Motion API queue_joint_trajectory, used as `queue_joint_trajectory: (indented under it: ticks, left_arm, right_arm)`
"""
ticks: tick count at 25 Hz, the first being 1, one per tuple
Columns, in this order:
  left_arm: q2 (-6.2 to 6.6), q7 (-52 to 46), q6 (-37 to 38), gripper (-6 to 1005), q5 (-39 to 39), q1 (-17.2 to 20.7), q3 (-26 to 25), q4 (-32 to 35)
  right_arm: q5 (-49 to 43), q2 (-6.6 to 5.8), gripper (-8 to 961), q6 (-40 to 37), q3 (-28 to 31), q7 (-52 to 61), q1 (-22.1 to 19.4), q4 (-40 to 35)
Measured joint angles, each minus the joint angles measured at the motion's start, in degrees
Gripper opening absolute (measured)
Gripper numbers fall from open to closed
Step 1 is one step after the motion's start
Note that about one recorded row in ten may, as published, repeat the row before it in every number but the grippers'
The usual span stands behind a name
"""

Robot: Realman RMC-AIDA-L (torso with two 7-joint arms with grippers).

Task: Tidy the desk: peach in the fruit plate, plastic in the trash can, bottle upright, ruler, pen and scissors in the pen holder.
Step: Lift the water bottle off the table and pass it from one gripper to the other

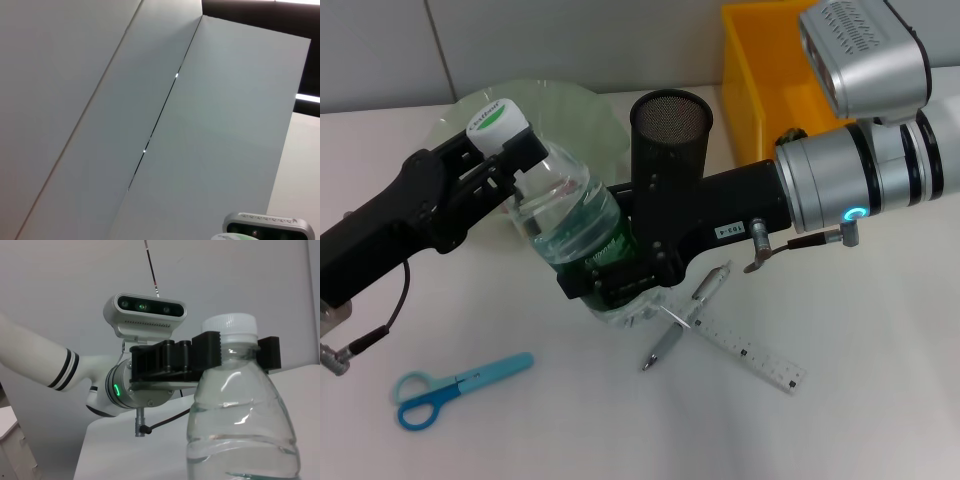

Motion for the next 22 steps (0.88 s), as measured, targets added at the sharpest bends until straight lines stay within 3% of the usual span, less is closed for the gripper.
queue_joint_trajectory:
  ticks: [22]
  left_arm:
    - [0.09,-0.75,-0.06,437,-0.13,-0.49,0.13,-0.17]
  right_arm:
    - [0.48,0.06,769,0.04,-0.19,-0.31,-0.04,-0.22]
